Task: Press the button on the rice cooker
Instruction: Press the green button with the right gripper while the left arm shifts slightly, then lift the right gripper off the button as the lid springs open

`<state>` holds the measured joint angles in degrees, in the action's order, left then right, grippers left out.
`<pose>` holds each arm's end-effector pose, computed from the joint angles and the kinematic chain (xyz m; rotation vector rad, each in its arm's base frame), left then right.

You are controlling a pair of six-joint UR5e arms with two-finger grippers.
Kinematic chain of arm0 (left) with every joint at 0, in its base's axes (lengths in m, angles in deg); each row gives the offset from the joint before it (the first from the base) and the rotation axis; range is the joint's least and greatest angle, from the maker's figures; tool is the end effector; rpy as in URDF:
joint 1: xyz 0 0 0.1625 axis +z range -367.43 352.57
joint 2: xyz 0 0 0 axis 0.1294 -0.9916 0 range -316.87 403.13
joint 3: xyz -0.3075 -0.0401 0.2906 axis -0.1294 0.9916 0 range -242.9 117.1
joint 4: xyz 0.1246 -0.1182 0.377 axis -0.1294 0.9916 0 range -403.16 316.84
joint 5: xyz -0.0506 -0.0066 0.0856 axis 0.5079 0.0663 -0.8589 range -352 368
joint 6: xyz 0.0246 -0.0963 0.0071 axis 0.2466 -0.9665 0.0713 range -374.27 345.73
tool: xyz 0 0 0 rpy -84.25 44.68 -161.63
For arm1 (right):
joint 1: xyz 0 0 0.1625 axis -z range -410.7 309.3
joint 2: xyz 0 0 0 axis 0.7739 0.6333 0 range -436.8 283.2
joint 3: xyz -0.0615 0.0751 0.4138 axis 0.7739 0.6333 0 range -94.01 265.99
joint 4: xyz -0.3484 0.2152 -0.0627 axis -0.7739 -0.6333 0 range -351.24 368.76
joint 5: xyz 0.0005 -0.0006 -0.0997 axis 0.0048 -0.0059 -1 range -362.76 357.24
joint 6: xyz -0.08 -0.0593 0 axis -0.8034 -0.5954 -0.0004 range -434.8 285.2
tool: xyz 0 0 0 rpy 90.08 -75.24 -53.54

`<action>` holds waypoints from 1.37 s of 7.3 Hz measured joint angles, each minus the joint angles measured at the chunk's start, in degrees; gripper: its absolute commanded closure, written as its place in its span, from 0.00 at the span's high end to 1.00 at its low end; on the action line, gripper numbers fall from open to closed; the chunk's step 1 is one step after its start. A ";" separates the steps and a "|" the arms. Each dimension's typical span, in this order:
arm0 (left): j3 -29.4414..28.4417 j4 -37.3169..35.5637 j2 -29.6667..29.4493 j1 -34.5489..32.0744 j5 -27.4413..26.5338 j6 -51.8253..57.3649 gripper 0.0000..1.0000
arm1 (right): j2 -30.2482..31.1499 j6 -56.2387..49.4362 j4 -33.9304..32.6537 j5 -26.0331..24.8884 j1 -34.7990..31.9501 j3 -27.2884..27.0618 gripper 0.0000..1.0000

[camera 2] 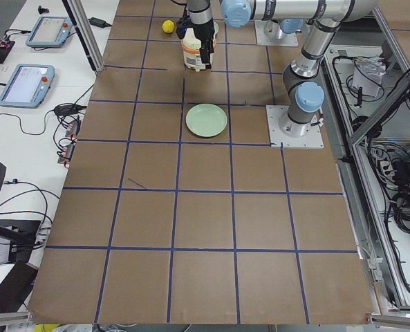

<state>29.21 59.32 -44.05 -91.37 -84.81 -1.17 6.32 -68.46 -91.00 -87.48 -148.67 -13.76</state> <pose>-0.0803 -0.4597 0.4741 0.1985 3.1039 0.3289 0.2123 -0.4891 0.3618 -0.0348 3.0587 0.1999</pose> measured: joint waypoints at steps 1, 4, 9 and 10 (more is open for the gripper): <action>0.00 -0.02 0.00 0.00 0.00 0.00 1.00 | -0.03 -0.08 0.00 0.00 0.01 -0.06 0.12; 0.00 -0.06 0.00 0.00 0.00 0.00 1.00 | -0.23 -0.26 0.00 0.00 -0.02 -0.13 0.12; 0.00 -0.04 0.00 0.00 0.00 -0.01 1.00 | -0.39 -0.12 0.20 0.00 0.00 0.21 0.28; 0.00 -0.05 0.00 0.00 0.00 0.00 1.00 | -0.12 0.15 0.60 -0.08 0.01 0.77 0.55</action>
<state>29.21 59.27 -44.05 -91.37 -84.81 -1.17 6.20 -68.31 -90.39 -87.56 -148.67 -12.99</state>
